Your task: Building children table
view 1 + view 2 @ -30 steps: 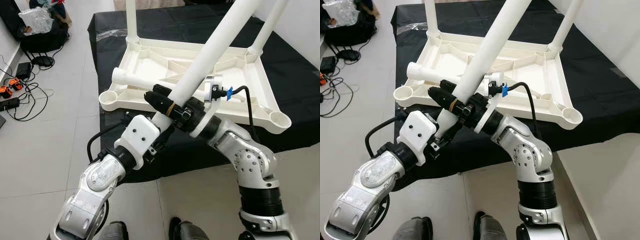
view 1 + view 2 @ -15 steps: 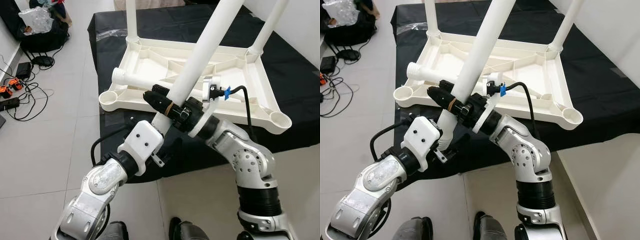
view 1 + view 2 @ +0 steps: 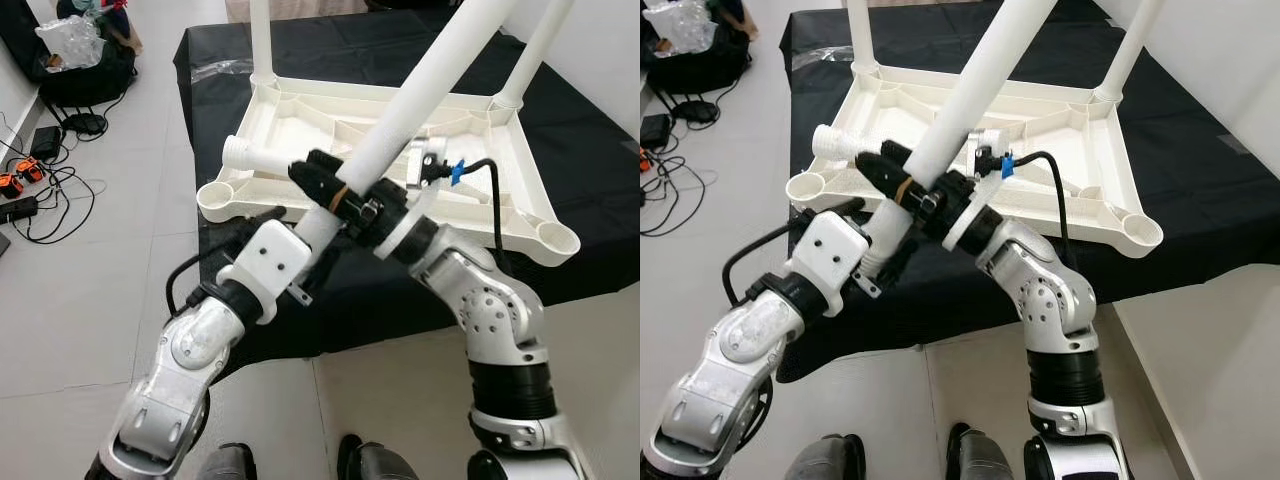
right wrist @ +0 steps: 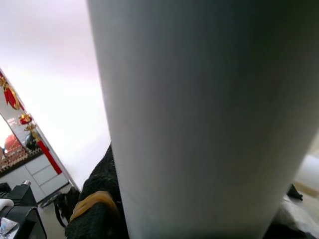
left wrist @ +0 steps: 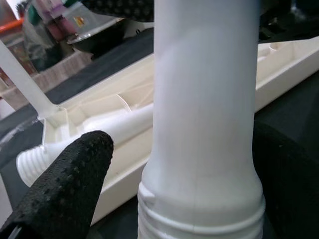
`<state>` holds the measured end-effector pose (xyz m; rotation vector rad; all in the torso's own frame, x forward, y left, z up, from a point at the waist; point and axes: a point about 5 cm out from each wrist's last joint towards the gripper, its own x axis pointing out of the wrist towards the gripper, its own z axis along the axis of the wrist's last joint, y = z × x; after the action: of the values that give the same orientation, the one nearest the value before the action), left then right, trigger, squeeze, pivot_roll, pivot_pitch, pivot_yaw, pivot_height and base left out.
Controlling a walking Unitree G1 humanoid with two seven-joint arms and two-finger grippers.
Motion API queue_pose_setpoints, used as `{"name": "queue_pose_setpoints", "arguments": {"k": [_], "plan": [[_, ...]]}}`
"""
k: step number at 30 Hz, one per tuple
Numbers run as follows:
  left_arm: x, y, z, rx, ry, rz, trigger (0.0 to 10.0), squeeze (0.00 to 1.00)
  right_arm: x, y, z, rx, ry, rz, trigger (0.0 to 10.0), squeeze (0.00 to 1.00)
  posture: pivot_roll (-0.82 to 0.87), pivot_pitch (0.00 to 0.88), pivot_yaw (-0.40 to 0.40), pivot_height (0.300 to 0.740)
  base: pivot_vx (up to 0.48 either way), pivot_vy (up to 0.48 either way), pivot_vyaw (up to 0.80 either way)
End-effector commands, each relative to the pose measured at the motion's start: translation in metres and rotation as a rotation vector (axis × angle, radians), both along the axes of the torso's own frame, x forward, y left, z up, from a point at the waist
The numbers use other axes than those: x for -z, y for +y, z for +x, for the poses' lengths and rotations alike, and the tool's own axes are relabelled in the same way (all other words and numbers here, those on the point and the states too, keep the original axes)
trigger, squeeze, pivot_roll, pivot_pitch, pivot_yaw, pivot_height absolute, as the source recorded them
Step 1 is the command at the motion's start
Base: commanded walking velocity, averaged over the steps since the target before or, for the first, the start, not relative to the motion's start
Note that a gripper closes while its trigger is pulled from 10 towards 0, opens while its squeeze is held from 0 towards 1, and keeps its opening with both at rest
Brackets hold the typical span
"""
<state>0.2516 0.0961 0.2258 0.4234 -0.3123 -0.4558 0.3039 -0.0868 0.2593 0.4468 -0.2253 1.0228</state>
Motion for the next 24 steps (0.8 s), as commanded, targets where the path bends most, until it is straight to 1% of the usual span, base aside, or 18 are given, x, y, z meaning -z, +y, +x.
{"name": "queue_pose_setpoints", "arguments": {"k": [1,2,3,5,8,12,17,22,24], "plan": [[-0.01,0.034,0.009,-0.209,-0.061,-0.005,10.0,0.0,0.011,-0.014,0.008,0.115,0.044,-0.037,0.0,0.0,0.02,0.154,-0.053,0.74,0.0,0.0,0.0],[-0.01,0.034,0.009,-0.209,-0.061,-0.005,10.0,0.0,0.011,-0.014,0.008,0.115,0.044,-0.037,0.0,0.0,0.02,0.154,-0.053,0.74,0.0,0.0,0.0],[-0.01,0.034,0.009,-0.21,-0.06,0.004,10.0,0.0,0.012,-0.018,0.013,0.165,0.046,-0.041,0.0,0.0,0.02,0.154,-0.053,0.74,0.0,0.0,0.0],[-0.008,0.033,0.009,-0.213,-0.048,0.0,10.0,0.0,0.012,-0.02,0.018,0.209,0.047,-0.039,0.0,0.0,0.02,0.151,-0.054,0.74,0.0,0.0,0.0],[-0.005,0.031,0.008,-0.205,-0.025,-0.019,10.0,0.0,0.01,-0.019,0.017,0.199,0.042,-0.036,0.0,0.0,0.02,0.151,-0.052,0.74,0.0,0.0,0.0],[-0.004,0.03,0.008,-0.198,-0.022,-0.019,10.0,0.0,0.01,-0.018,0.016,0.195,0.04,-0.035,0.0,0.0,0.02,0.151,-0.052,0.74,0.0,0.0,0.0],[0.003,0.022,0.007,-0.161,0.017,-0.01,10.0,0.0,0.007,-0.016,0.015,0.187,0.031,-0.021,0.0,0.0,0.01,0.144,-0.05,0.74,0.0,0.0,0.0],[0.004,0.021,0.008,-0.158,0.022,-0.012,10.0,0.0,0.006,-0.015,0.014,0.182,0.024,-0.021,0.0,0.0,0.01,0.14,-0.048,0.74,0.0,0.0,0.0],[0.007,0.02,0.01,-0.147,0.048,-0.015,10.0,0.0,0.003,-0.011,0.011,0.164,0.004,-0.021,0.0,0.0,0.01,0.137,-0.047,0.74,0.0,0.0,0.0]]}}
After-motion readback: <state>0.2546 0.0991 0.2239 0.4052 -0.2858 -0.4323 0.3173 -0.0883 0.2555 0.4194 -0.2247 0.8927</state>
